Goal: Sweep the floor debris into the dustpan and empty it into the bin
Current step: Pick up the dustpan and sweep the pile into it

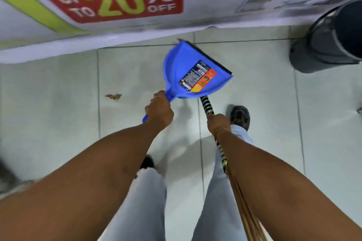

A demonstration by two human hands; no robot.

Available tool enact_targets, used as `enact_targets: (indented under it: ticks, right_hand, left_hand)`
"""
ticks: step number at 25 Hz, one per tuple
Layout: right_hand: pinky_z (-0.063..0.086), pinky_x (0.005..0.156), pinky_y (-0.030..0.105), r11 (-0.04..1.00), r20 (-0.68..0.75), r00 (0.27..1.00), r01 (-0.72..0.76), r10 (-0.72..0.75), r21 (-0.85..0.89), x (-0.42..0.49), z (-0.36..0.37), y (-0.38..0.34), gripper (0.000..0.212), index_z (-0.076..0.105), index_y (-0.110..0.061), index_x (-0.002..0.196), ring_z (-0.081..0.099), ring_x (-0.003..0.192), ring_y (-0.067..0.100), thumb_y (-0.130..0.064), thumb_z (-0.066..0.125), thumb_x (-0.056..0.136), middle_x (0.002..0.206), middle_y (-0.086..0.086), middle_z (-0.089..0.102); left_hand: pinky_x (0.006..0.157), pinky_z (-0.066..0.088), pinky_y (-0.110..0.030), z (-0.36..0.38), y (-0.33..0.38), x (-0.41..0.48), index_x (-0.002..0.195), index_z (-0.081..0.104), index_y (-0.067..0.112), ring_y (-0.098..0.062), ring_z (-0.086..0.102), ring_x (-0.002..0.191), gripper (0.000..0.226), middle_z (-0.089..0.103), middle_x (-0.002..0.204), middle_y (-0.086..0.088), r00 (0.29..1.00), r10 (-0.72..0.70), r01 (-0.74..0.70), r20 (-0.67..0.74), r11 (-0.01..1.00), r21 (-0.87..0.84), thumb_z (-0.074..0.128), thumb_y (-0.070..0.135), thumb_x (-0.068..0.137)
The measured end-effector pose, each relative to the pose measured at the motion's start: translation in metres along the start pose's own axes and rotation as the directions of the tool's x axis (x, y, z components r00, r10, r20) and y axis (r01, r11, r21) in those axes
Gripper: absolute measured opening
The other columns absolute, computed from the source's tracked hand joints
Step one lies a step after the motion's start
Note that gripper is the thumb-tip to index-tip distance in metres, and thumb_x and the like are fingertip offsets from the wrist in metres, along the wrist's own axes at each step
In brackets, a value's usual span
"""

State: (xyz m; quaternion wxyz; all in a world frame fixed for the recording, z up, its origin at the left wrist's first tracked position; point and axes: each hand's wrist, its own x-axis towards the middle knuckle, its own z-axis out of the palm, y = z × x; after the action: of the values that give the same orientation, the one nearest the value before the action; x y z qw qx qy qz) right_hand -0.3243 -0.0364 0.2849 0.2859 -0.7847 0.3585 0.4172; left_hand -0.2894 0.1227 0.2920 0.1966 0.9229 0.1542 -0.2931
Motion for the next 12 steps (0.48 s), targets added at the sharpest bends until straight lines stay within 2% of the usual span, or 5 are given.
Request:
enact_targets:
  ticks: [3, 5, 8, 10, 12]
  right_hand:
    - [0.042, 0.099, 0.037, 0.995, -0.036, 0.999, -0.013, 0.017, 0.102, -0.031, 0.075, -0.038, 0.04, 0.048, 0.005, 0.128, 0.051, 0.124, 0.036, -0.022, 0.043, 0.098, 0.133, 0.021, 0.056]
    - [0.043, 0.097, 0.04, 0.981, -0.075, 0.997, -0.009, 0.024, 0.192, -0.037, 0.106, -0.048, 0.042, 0.043, 0.0, 0.13, 0.052, 0.122, 0.039, -0.026, 0.043, 0.097, 0.131, 0.024, 0.055]
    - [0.044, 0.095, 0.04, 0.997, -0.089, 0.995, 0.053, -0.048, 0.059, -0.022, 0.151, -0.054, 0.044, 0.047, -0.008, 0.13, 0.055, 0.117, 0.038, -0.038, 0.039, 0.097, 0.126, 0.022, 0.058]
    - [0.045, 0.092, 0.039, 0.996, -0.117, 0.989, 0.087, -0.089, -0.024, 0.0, 0.172, -0.057, 0.04, 0.053, -0.003, 0.122, 0.056, 0.114, 0.037, -0.032, 0.043, 0.097, 0.123, 0.022, 0.06]
    - [0.047, 0.088, 0.038, 0.988, -0.113, 0.984, 0.126, -0.136, -0.088, 0.027, 0.2, -0.054, 0.034, 0.053, 0.003, 0.119, 0.058, 0.111, 0.037, -0.021, 0.05, 0.095, 0.122, 0.021, 0.06]
  left_hand:
    - [0.086, 0.044, -0.045, -0.02, -0.101, -0.034, 0.115, 0.039, 0.008, -0.045, 0.056, 0.1, 0.044, 0.061, 0.106, -0.021, 0.996, -0.087, 0.085, 0.006, 0.963, -0.256, 0.047, -0.006, 0.074]
    - [0.088, 0.042, -0.046, -0.016, -0.154, -0.054, 0.123, 0.038, 0.013, -0.043, 0.057, 0.102, 0.053, 0.062, 0.11, -0.018, 0.976, -0.218, 0.205, -0.001, 0.922, -0.329, 0.05, -0.003, 0.074]
    - [0.092, 0.038, -0.047, 0.012, -0.231, -0.068, 0.14, 0.028, 0.024, -0.035, 0.054, 0.112, 0.068, 0.059, 0.122, -0.01, 0.919, -0.393, 0.372, -0.009, 0.878, -0.299, 0.061, 0.02, 0.08]
    - [0.091, 0.036, -0.049, 0.036, -0.264, -0.063, 0.131, 0.04, 0.024, -0.036, 0.053, 0.111, 0.053, 0.061, 0.12, -0.01, 0.855, -0.519, 0.484, -0.018, 0.81, -0.332, 0.06, 0.037, 0.083]
    - [0.094, 0.034, -0.052, 0.067, -0.293, -0.043, 0.123, 0.047, 0.016, -0.038, 0.051, 0.113, 0.042, 0.059, 0.12, -0.015, 0.783, -0.622, 0.578, -0.008, 0.733, -0.359, 0.056, 0.036, 0.087]
